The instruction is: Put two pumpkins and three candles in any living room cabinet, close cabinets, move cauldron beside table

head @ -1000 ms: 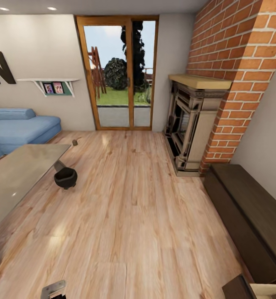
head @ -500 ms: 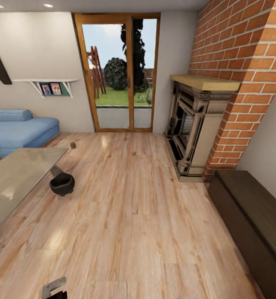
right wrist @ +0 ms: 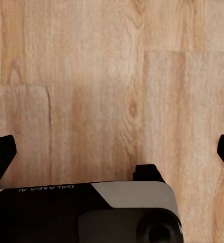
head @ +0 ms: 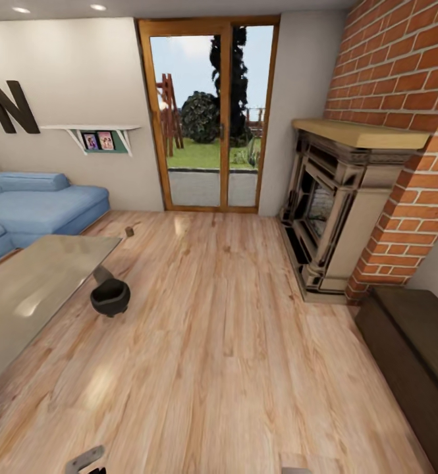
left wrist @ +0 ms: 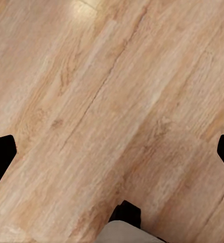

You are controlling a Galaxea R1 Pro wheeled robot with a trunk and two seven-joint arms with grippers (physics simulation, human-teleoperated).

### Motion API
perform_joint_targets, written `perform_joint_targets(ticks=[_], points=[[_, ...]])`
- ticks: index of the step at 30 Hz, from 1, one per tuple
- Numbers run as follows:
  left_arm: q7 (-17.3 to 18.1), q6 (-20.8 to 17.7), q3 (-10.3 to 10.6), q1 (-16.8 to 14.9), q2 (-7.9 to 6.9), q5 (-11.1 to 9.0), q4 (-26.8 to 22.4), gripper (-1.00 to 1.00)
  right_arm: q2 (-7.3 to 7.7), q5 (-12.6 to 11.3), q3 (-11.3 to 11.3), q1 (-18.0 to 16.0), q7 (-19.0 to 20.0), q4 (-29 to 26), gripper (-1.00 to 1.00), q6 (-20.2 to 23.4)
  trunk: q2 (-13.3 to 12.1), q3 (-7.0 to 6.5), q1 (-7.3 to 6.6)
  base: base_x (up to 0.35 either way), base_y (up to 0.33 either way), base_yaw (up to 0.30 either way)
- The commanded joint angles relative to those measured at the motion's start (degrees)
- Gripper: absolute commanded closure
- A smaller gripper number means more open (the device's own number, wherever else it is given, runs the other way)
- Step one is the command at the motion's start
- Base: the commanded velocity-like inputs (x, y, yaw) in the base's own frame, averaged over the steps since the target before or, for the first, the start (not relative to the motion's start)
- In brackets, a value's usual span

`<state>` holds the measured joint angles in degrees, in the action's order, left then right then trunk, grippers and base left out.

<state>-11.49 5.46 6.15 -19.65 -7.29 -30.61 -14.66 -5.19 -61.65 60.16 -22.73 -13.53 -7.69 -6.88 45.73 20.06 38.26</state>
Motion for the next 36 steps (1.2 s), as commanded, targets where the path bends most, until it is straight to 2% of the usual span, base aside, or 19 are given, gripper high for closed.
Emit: perform_joint_targets(ticks=[1,3,7,17,22,36], points=[[-0.29,1.48,0.51,-0.04,0.03,-0.44,0.7,-1.0,0.0,-0.58,0.49,-0.04,-0.23,-0.04,-1.0,-0.47,0.05,0.06,0.04,0.334,0.003,0.03],[-0.27,3.24,0.52,-0.04,0.44,-0.41,1.42,-1.0,0.0,-0.58,0.5,-0.04,-0.2,-0.02,-1.0,-1.08,0.05,0.06,0.04,0.335,0.001,0.016],[-0.21,4.45,0.64,-0.04,1.61,0.01,1.85,-1.0,0.0,-0.58,0.55,-0.04,-0.11,0.0,-1.0,-2.2,0.05,0.06,0.04,0.335,0.0,0.004],[-0.2,4.65,0.78,-0.04,2.11,0.11,1.91,-1.0,0.0,-0.6,0.5,-0.04,-0.1,0.26,-1.0,-3.29,0.05,0.06,0.04,0.335,-0.004,0.0],[-0.2,4.81,0.87,-0.04,2.86,0.35,1.87,-1.0,0.0,-0.6,0.49,-0.04,-0.1,0.48,-1.0,-3.3,0.05,0.06,0.04,0.335,-0.052,0.0],[-0.2,4.83,0.88,-0.04,2.98,0.3,1.89,-1.0,0.55,-0.96,0.08,-0.04,-0.08,0.77,-1.0,-3.36,0.05,0.06,0.04,0.335,-0.059,0.0]])
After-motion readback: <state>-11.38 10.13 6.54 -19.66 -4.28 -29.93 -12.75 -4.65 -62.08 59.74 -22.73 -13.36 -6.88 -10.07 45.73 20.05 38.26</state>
